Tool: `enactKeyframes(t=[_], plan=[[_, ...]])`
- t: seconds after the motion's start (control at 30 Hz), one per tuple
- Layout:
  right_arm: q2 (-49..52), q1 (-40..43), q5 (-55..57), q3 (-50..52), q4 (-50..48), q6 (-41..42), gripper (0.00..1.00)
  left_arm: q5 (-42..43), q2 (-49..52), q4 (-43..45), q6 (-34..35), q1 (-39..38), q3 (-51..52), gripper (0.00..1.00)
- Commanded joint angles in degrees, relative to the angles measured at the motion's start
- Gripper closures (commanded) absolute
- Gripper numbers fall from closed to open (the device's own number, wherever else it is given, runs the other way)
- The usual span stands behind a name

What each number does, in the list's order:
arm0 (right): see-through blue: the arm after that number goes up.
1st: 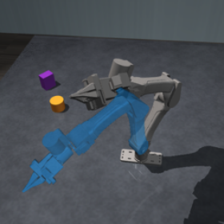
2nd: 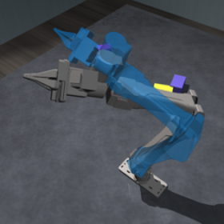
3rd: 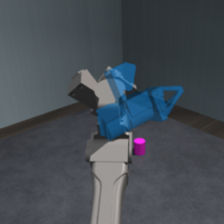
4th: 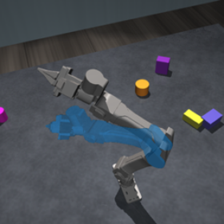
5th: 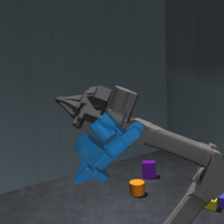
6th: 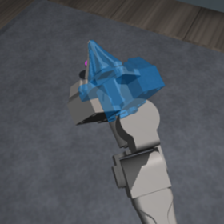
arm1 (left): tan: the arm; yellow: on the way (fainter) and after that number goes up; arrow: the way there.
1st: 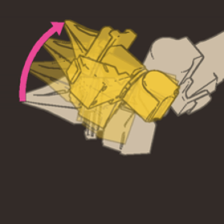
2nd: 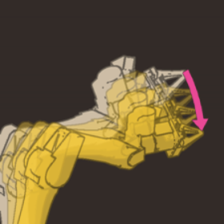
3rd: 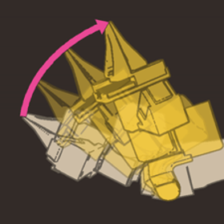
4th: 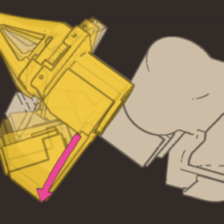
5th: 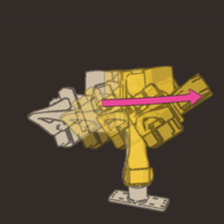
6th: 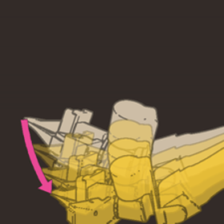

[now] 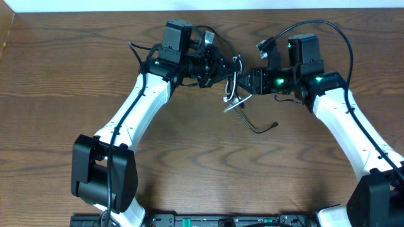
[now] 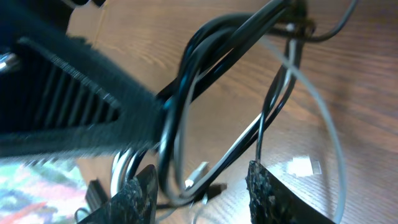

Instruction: Untangle cables

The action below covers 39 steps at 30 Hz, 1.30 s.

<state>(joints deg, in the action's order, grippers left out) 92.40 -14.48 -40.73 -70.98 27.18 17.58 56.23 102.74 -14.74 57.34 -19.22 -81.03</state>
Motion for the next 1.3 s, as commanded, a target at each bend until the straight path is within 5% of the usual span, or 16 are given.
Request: enactKeyframes(t=[0.0, 0.57, 0.7, 0.73, 1.07, 1.27], plan=[[-0.15, -1.18, 6.56, -0.52, -1.73, 5.01, 0.59, 4.11, -0.74, 0.55, 3.04, 0.02, -0.96, 0.93], [-0.13, -4.26, 23.71, -0.46, -6.45, 20.33, 0.70, 14.40, -0.74, 5.64, 5.25, 0.20, -0.96, 0.93], [-0.13, -3.50, 25.99, -0.46, -4.87, 20.31, 0.93, 16.68, -0.74, 8.24, 4.76, 0.79, -0.96, 0.93], [-0.13, -3.08, 26.91, -0.46, -3.72, 20.28, 0.99, 16.68, -0.74, 8.22, 3.69, 1.07, -0.94, 0.93], [-0.15, 6.12, 28.28, -0.46, 8.85, 13.99, 0.99, 14.69, -0.74, 4.46, -17.33, 5.05, -0.94, 0.93], [-0.13, 9.38, 21.44, -0.46, 11.72, 5.90, 0.99, -1.81, -0.74, -12.76, -31.19, 6.49, -0.94, 0.92]])
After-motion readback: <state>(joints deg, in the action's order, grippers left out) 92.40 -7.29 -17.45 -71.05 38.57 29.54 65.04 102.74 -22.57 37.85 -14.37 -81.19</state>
